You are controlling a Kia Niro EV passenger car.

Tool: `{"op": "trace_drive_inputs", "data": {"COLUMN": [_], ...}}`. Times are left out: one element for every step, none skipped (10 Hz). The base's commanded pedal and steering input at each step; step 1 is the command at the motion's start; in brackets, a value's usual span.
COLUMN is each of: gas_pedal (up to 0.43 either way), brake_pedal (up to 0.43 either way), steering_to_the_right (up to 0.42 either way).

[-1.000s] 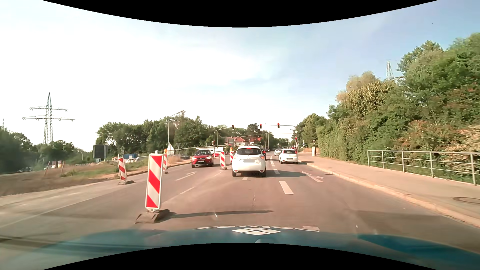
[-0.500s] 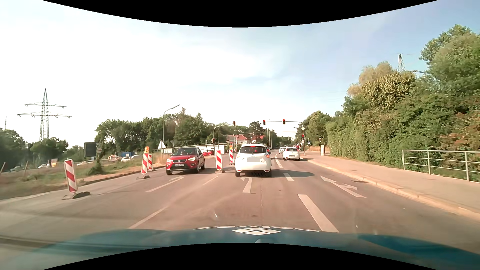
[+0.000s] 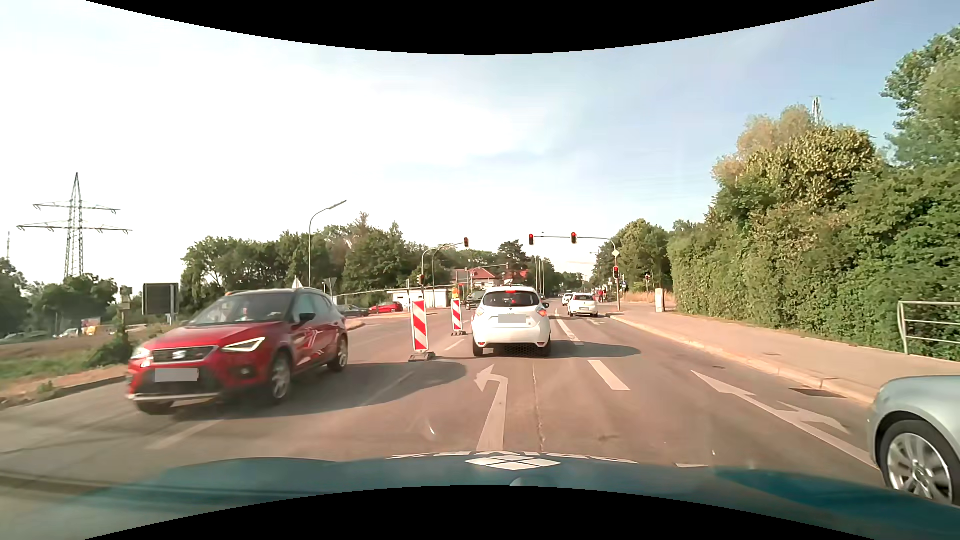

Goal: Follow the waypoints while adhering to traffic rules and regulations

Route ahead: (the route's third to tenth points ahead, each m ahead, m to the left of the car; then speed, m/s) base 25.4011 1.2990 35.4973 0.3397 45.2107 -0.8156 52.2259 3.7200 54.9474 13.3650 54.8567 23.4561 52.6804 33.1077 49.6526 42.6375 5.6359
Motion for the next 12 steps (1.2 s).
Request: {"op": "trace_drive_inputs", "data": {"gas_pedal": [0.0,0.0,0.0,0.0,0.0,0.0,0.0,0.0,0.0,0.0,0.0,0.0], "brake_pedal": [0.0,0.0,0.0,0.0,0.0,0.0,0.0,0.0,0.0,0.0,0.0,0.0], "steering_to_the_right": [0.016,0.02,0.025,0.028,0.031,0.034,0.035,0.036,0.033,0.032,0.03,0.03]}}
